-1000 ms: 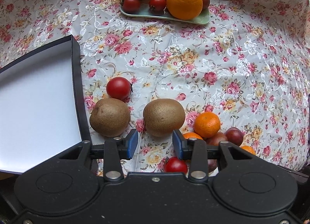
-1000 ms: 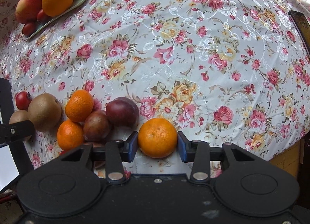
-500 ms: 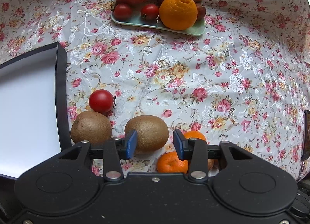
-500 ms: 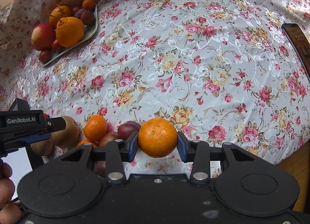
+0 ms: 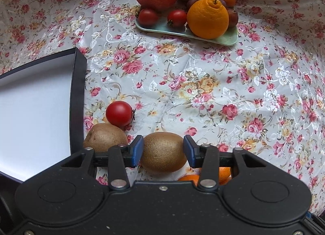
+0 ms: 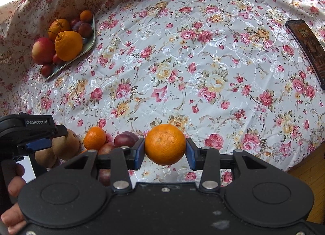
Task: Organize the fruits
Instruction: 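Close the left tool on the brown kiwi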
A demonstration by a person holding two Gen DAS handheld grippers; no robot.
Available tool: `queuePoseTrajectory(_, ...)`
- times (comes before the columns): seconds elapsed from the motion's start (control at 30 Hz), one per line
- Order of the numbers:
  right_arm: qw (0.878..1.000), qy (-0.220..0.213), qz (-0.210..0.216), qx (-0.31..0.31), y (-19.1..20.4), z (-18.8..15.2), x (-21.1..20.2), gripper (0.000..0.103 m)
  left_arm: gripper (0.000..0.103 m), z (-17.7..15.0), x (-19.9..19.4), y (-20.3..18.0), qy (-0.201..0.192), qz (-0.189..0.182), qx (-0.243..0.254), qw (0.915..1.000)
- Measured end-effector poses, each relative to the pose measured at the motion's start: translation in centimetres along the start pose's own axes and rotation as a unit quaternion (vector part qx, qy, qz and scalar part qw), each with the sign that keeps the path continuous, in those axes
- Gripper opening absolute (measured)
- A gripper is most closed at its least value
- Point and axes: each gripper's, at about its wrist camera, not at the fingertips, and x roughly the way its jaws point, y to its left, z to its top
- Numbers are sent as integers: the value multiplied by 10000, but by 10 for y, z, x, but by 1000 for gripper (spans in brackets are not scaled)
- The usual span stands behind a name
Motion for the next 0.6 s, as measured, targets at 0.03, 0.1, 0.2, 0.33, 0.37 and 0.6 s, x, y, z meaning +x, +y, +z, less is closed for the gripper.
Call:
queuePoseTrajectory(0.03,10000,-5,6,0,0,0,-1,43,52,-1,0,-2,-19,39,35,10000)
queuePoseTrajectory(0.1,10000,-16,11,4,0,-1,-2,43,53,-3,1,-7,-54,96,108,9999)
queuePoseTrajectory(0.2,10000,-23,32,-2,0,-2,-3,43,58,-5,3,-13,-84,163,208,9996)
queuePoseTrajectory(0.33,10000,-40,58,-11,0,-3,-4,43,61,-6,5,-15,-101,211,181,9996)
queuePoseTrajectory(0.37,10000,-48,65,-19,0,-3,-5,43,62,-7,6,-14,-94,212,150,9996)
queuePoseTrajectory(0.6,9999,-69,122,47,-1,-2,-9,43,62,-12,12,5,210,-27,-355,9991)
